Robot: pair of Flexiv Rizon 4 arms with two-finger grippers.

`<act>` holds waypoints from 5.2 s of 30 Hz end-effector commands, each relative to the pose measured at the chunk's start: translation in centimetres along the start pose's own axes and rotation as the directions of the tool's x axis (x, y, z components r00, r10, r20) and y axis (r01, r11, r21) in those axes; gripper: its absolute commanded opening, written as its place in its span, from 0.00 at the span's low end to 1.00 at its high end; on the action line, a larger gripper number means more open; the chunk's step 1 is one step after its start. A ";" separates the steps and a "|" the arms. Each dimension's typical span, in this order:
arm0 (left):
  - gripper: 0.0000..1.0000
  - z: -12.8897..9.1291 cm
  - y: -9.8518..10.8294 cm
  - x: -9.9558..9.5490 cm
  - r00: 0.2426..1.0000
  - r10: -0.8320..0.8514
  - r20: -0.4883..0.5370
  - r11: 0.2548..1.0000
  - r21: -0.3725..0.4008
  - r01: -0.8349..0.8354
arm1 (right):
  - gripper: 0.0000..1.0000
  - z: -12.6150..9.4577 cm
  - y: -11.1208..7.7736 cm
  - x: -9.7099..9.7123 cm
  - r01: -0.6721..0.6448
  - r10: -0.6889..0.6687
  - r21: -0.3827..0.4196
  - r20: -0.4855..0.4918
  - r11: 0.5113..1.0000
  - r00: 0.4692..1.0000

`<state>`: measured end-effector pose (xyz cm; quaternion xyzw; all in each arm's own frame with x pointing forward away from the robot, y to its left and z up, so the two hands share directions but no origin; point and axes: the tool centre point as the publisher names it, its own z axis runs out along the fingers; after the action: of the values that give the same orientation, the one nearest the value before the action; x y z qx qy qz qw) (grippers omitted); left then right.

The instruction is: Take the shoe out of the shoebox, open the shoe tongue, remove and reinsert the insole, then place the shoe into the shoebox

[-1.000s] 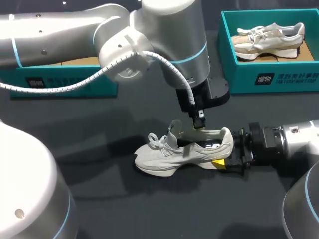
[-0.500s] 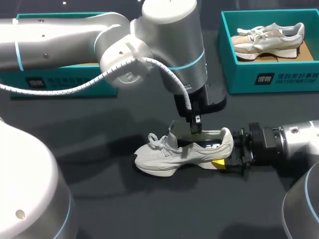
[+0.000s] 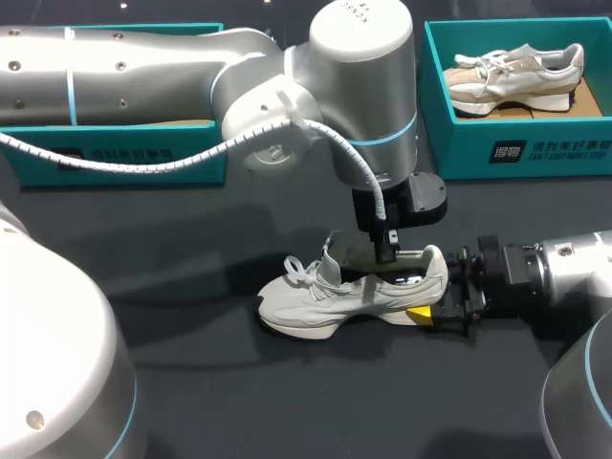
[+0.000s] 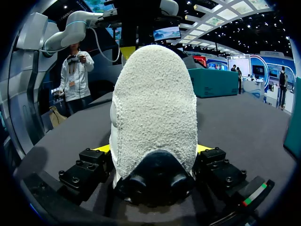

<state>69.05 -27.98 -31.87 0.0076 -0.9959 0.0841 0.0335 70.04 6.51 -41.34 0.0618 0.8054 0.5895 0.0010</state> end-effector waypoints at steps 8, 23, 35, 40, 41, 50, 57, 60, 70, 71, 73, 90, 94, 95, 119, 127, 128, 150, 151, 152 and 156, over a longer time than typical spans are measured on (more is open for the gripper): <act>0.00 1.8 -0.7 0.4 1.000 -0.015 -0.025 1.000 0.002 0.015 | 0.00 0.0 0.0 0.1 -0.002 0.002 0.006 -0.001 1.000 1.000; 0.00 3.6 1.6 0.0 0.993 -0.059 -0.106 0.998 -0.006 0.059 | 0.00 0.0 0.0 0.1 -0.002 0.002 0.006 -0.001 1.000 1.000; 0.00 4.3 3.8 1.6 0.988 0.014 -0.152 1.000 0.005 -0.014 | 0.00 0.0 0.0 0.1 -0.002 0.002 0.006 -0.001 1.000 1.000; 0.00 4.6 3.7 2.0 0.988 0.026 -0.151 1.000 0.006 -0.026 | 0.00 0.0 0.0 0.1 -0.002 0.002 0.006 -0.001 1.000 1.000; 0.00 4.8 3.6 1.9 0.990 0.026 -0.137 1.000 -0.001 -0.027 | 0.00 0.0 0.0 0.1 -0.002 0.002 0.006 -0.001 1.000 1.000; 0.03 5.8 2.9 1.2 0.994 0.028 -0.108 0.999 -0.021 -0.030 | 0.00 0.0 0.0 0.1 -0.002 0.002 0.006 -0.001 1.000 1.000; 0.24 6.0 2.2 1.0 0.995 0.044 -0.095 0.999 -0.021 -0.046 | 0.00 0.0 0.0 0.1 -0.002 0.002 0.006 -0.001 1.000 1.000; 0.31 6.2 2.0 1.2 0.995 0.053 -0.090 0.998 -0.025 -0.056 | 0.00 0.0 0.0 0.1 -0.002 0.002 0.006 -0.001 1.000 1.000; 0.39 8.0 1.8 0.6 0.998 0.064 -0.027 0.996 -0.063 -0.066 | 0.00 0.0 0.0 0.1 -0.002 0.002 0.006 -0.001 1.000 1.000; 0.40 8.2 1.8 0.5 0.998 0.064 -0.022 0.996 -0.067 -0.065 | 0.00 0.0 0.0 0.1 -0.002 0.002 0.006 -0.001 1.000 1.000; 0.40 8.6 1.9 0.2 0.998 0.062 -0.017 0.995 -0.075 -0.063 | 0.00 0.0 0.0 0.1 -0.002 0.002 0.006 -0.001 1.000 1.000; 0.00 10.4 3.8 -2.7 0.992 -0.017 0.128 0.988 -0.151 0.037 | 0.00 0.0 0.0 0.1 -0.002 0.002 0.006 -0.001 1.000 1.000; 0.00 9.7 4.2 -2.5 0.992 -0.031 0.119 0.992 -0.120 0.045 | 0.00 0.0 0.0 0.1 -0.002 0.002 0.006 -0.001 1.000 1.000; 0.00 9.5 4.3 -2.4 0.992 -0.034 0.118 0.993 -0.108 0.047 | 0.00 0.0 0.0 0.1 -0.002 0.002 0.006 -0.001 1.000 1.000; 0.00 5.6 5.6 0.1 0.997 -0.071 0.031 0.991 0.116 0.067 | 0.00 0.0 0.0 0.1 -0.002 0.002 0.006 -0.001 1.000 1.000; 0.00 5.3 6.0 0.1 0.996 -0.092 0.017 0.986 0.139 0.089 | 0.00 0.0 0.0 0.1 -0.002 0.002 0.006 -0.001 1.000 1.000; 0.00 5.0 5.8 0.1 0.996 -0.093 0.015 0.985 0.150 0.089 | 0.00 0.0 0.0 0.1 -0.002 0.002 0.006 -0.001 1.000 1.000; 0.00 0.7 2.9 -0.8 0.993 -0.094 0.071 0.955 0.287 0.070 | 0.00 0.0 0.0 0.1 -0.002 0.002 0.006 -0.001 1.000 1.000; 0.00 0.6 2.7 -0.9 0.993 -0.095 0.074 0.955 0.288 0.070 | 0.00 0.0 0.0 0.1 -0.002 0.002 0.006 -0.001 1.000 1.000; 0.00 0.6 2.5 -1.0 0.993 -0.095 0.076 0.955 0.289 0.070 | 0.00 0.0 0.0 0.1 -0.002 0.002 0.006 -0.001 1.000 1.000; 0.00 0.0 1.4 -1.3 0.991 -0.087 0.100 0.953 0.298 0.054 | 0.00 0.0 0.0 0.1 -0.002 0.002 0.006 -0.001 1.000 1.000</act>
<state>70.21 -25.94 -32.68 0.0530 -0.9707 0.2338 -0.0177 70.15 6.40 -41.30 0.0625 0.8052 0.5896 0.0014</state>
